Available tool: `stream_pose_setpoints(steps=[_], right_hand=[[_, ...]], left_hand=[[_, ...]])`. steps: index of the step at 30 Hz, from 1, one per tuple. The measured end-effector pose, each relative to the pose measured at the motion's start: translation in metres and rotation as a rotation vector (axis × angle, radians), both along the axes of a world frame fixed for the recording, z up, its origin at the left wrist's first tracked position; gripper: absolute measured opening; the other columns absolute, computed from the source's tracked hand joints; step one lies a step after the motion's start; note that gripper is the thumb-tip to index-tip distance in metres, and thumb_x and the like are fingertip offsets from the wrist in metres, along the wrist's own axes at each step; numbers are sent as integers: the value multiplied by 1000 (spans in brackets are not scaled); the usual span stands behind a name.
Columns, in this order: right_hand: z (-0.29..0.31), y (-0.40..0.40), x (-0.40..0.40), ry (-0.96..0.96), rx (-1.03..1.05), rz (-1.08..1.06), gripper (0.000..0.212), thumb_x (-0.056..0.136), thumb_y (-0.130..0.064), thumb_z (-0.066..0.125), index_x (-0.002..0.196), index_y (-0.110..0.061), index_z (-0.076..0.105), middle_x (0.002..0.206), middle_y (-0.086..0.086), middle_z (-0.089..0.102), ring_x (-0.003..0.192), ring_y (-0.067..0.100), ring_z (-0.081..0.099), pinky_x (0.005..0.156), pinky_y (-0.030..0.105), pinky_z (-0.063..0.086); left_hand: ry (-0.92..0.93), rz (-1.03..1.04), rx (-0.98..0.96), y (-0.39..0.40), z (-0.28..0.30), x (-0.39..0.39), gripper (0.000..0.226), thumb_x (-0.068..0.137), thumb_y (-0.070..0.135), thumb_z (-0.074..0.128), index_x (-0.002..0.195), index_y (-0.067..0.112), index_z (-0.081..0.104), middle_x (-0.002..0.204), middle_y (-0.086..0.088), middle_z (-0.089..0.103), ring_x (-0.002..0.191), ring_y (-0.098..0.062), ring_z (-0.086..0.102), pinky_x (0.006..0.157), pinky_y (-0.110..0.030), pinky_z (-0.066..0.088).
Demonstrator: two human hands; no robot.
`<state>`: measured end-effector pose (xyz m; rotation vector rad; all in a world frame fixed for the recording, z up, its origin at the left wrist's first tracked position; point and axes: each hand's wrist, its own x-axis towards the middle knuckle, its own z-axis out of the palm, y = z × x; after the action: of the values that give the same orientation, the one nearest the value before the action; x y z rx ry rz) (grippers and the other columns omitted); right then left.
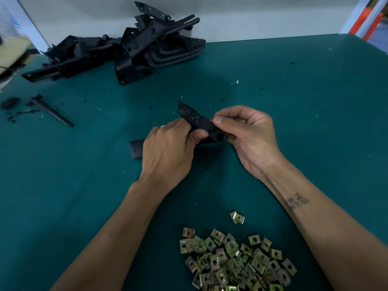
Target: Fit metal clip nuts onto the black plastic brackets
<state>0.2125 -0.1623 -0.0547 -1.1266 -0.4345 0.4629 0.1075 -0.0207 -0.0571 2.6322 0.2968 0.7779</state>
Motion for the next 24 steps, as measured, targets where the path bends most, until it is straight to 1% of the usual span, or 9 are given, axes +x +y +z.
stream_pose_setpoints(steps=[3,5,7,9,11,16,21,24], right_hand=[[-1,0,1,-16,-9,0,19,80,4,76,75,-14,77,76,7,73,69,17,69,68,30,58],[0,0,1,-17,-13,-3,19,81,5,75,75,-13,76,76,7,73,70,18,68,72,33,58],[0,0,1,-17,-29,-14,16,78,2,77,74,-14,78,77,9,74,73,21,68,78,37,57],[-1,0,1,-17,-43,-21,15,76,1,79,73,-13,79,78,10,75,74,23,68,80,39,57],[-1,0,1,-7,-31,-26,17,78,4,78,74,-13,79,78,11,75,75,24,69,81,40,58],[-1,0,0,24,9,-37,14,82,5,75,79,-8,75,77,10,74,73,20,71,79,36,60],[0,1,-1,25,32,-39,8,85,4,72,84,-3,72,77,10,75,73,19,72,74,33,60],[0,1,-1,26,39,-37,6,83,-1,74,87,-2,70,77,9,75,73,19,72,73,31,59]], left_hand=[[-17,-10,5,-2,3,0,54,102,52,36,95,8,67,83,-5,65,72,-35,59,63,-34,27],[-21,2,7,-3,5,-1,56,101,53,36,95,7,67,85,-6,65,73,-35,59,64,-35,28],[-25,24,16,-4,6,-2,54,100,53,38,92,7,66,84,-6,65,72,-34,58,65,-34,27],[-32,56,48,-6,6,-3,50,100,49,41,86,7,63,81,-6,64,68,-34,57,66,-33,27],[-39,76,68,-7,6,-3,50,100,48,40,83,7,62,79,-7,64,66,-35,57,66,-33,29],[-40,82,50,-6,7,-2,52,101,51,37,86,8,63,82,-5,65,68,-33,57,67,-36,34],[-42,86,27,-5,7,-2,56,100,55,34,89,8,63,83,-3,64,69,-32,57,65,-34,29],[-34,82,22,-4,7,-2,57,100,56,34,91,8,64,83,-2,64,69,-31,58,65,-34,29]])
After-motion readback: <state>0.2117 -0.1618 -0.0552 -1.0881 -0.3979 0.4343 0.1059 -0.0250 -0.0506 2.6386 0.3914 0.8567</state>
